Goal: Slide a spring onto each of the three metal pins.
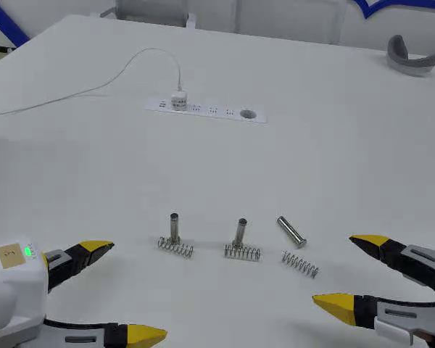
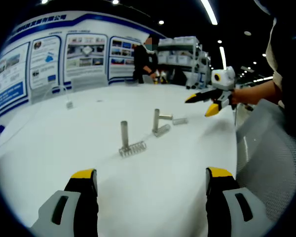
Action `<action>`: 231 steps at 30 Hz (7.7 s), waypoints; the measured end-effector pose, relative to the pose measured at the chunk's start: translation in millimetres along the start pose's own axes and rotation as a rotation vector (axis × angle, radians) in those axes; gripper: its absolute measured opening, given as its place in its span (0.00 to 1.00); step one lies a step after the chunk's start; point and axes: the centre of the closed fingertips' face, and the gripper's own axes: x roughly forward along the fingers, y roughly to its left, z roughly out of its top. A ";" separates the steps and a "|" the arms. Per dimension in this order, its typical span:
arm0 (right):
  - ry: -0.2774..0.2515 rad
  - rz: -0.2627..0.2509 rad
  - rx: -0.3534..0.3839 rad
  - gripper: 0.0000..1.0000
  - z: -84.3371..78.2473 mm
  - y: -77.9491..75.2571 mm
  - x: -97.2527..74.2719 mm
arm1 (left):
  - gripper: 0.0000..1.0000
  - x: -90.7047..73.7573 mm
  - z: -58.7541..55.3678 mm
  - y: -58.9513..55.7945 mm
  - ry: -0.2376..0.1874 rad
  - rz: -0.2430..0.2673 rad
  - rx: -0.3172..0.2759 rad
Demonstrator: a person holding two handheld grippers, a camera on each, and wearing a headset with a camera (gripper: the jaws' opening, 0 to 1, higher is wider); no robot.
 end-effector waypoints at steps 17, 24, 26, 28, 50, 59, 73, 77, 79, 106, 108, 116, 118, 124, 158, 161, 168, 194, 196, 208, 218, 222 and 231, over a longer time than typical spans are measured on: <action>-0.001 -0.026 0.018 0.68 1.4 -7.6 -1.4 | 0.92 -1.1 0.2 1.2 0.002 0.008 -0.001; 0.003 -0.038 0.023 0.66 5.1 -14.0 -0.3 | 0.92 -1.2 0.1 1.0 0.001 0.010 0.000; 0.006 -0.039 0.018 0.65 7.0 -15.1 0.4 | 0.92 -1.7 0.4 0.9 -0.001 0.013 -0.002; 0.015 -0.039 0.014 0.64 8.3 -16.3 1.9 | 0.92 -2.0 0.8 0.6 -0.003 0.013 -0.002; 0.063 -0.066 -0.016 0.51 38.6 -38.0 31.3 | 0.91 -2.9 2.7 -2.0 -0.007 0.019 -0.005; 0.097 -0.087 0.007 0.43 41.6 -46.5 42.6 | 0.91 -2.7 1.2 -4.2 0.001 0.017 -0.004; 0.170 -0.100 0.021 0.31 40.8 -52.3 67.2 | 0.90 -2.3 -0.5 -5.0 0.008 0.014 0.000; 0.202 -0.108 0.026 0.27 38.2 -53.5 75.6 | 0.90 -2.6 -0.4 -3.6 0.008 0.018 0.001; 0.212 -0.109 0.028 0.26 37.3 -53.2 78.7 | 0.90 -2.3 0.2 -3.6 0.006 0.019 0.002; 0.389 -0.135 0.087 0.11 0.3 -55.5 109.9 | 0.89 0.2 -3.7 -7.5 0.012 0.008 -0.005; 0.389 -0.133 0.097 0.11 0.3 -54.8 110.3 | 0.89 0.0 -4.1 -7.4 0.012 0.008 -0.005; 0.408 -0.132 0.123 0.10 -2.3 -54.3 111.6 | 0.89 -0.1 -5.0 -6.1 0.011 0.010 -0.008; 0.414 -0.128 0.129 0.10 -3.4 -54.3 112.3 | 0.89 -0.2 -5.1 -5.9 0.011 0.010 -0.008; 0.429 -0.126 0.130 0.10 -2.8 -54.4 112.9 | 0.89 -1.4 -4.8 -4.9 0.009 0.014 -0.011; 0.327 -0.180 0.169 0.09 20.0 -42.0 77.0 | 0.88 1.1 9.3 -9.5 -0.017 0.000 0.030; 0.321 -0.183 0.170 0.09 19.7 -39.7 72.6 | 0.88 0.7 9.4 -9.6 -0.017 -0.001 0.032; 0.295 -0.188 0.174 0.09 23.6 -36.9 63.6 | 0.88 0.1 10.5 -8.8 -0.015 -0.002 0.040; 0.298 -0.150 0.150 0.09 17.3 -28.4 53.3 | 0.88 -2.0 12.7 -14.9 -0.007 -0.007 0.048; 0.300 -0.146 0.149 0.09 16.9 -28.0 53.4 | 0.88 -1.6 13.1 -15.4 -0.008 -0.008 0.049; 0.270 -0.143 0.121 0.13 20.3 -28.1 47.2 | 0.88 0.3 12.3 -17.3 -0.006 -0.014 0.052; 0.274 -0.089 0.113 0.14 6.3 -23.2 29.2 | 0.88 -1.5 15.5 -14.9 -0.008 -0.008 0.062; 0.335 0.002 0.073 0.14 -10.9 -8.7 28.1 | 0.88 -1.5 16.6 -13.6 -0.009 -0.006 0.065; 0.414 0.093 -0.022 0.14 -26.7 2.1 35.4 | 0.88 -2.0 16.4 -13.3 -0.006 -0.008 0.073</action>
